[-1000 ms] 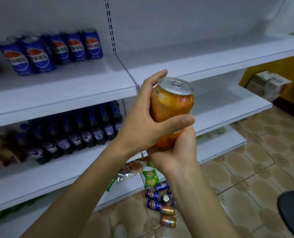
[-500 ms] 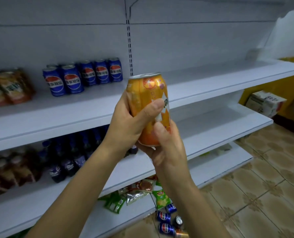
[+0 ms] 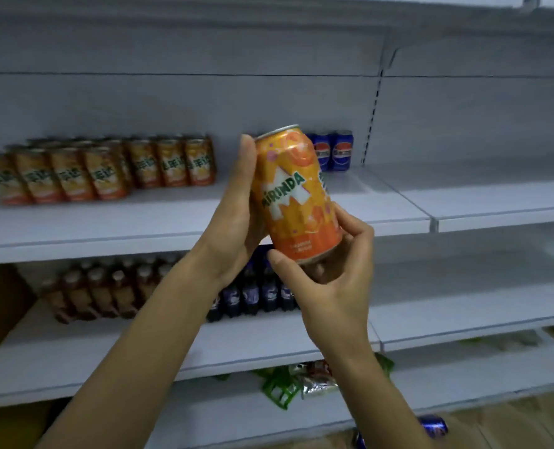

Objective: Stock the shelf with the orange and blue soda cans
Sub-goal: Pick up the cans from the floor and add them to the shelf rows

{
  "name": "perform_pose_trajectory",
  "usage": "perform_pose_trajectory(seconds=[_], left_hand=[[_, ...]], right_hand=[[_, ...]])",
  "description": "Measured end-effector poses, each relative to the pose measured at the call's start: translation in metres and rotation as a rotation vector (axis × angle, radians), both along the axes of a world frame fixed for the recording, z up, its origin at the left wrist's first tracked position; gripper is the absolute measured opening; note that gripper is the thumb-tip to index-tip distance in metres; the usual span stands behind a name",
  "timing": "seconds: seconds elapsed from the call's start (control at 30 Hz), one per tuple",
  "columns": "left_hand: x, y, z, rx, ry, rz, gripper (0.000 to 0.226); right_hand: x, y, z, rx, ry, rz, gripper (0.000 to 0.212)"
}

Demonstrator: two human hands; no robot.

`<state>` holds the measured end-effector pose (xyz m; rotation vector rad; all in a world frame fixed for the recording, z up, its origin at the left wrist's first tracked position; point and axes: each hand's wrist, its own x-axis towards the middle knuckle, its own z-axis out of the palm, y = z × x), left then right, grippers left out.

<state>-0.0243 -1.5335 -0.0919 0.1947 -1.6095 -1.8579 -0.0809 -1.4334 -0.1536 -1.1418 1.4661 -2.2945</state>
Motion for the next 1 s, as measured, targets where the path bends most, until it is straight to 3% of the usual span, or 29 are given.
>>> perform_pose_trajectory(seconds=[0.2,0.3,0.43,0.5,0.6,0.7,0.77,0.83,0.9,1.0], left_hand=[[0.072,-0.043,-0.012,0.121,0.072,0.108,0.076],[0.103,-0.062,-0.021,0.102,0.074,0.209,0.071],[0.129,-0.083,-0.033,0.103,0.022,0.295,0.103],[0.137,-0.099,-0.037,0.122,0.005,0.367,0.084],[0.149,-0.13,-0.041,0.049,-0.073,0.423,0.055],[0.157,-0.154,-0.046,-0.035,-0.158,0.431,0.06],[0.155,-0.164,-0.045,-0.102,-0.209,0.442,0.064],[0.149,-0.172,-0.043,-0.145,-0.216,0.464,0.054],[0.143,-0.18,-0.041,-0.178,-0.225,0.472,0.052],[0.135,-0.196,-0.039,-0.245,-0.256,0.467,0.068]], right_hand=[[0.053,-0.063,-0.011,-0.081,0.457,-0.297,0.073],[0.076,-0.091,-0.015,-0.102,0.576,-0.38,0.073],[0.104,-0.126,-0.029,-0.054,0.715,-0.449,0.066],[0.115,-0.137,-0.04,-0.007,0.771,-0.379,0.065],[0.117,-0.145,-0.051,0.083,0.801,-0.089,0.064],[0.099,-0.153,-0.041,0.13,0.66,0.179,0.047],[0.085,-0.164,-0.021,0.176,0.475,0.274,0.034],[0.07,-0.179,0.003,0.252,0.381,0.307,0.035],[0.057,-0.196,0.029,0.347,0.423,0.349,0.048],[0.049,-0.221,0.057,0.492,0.571,0.425,0.06]])
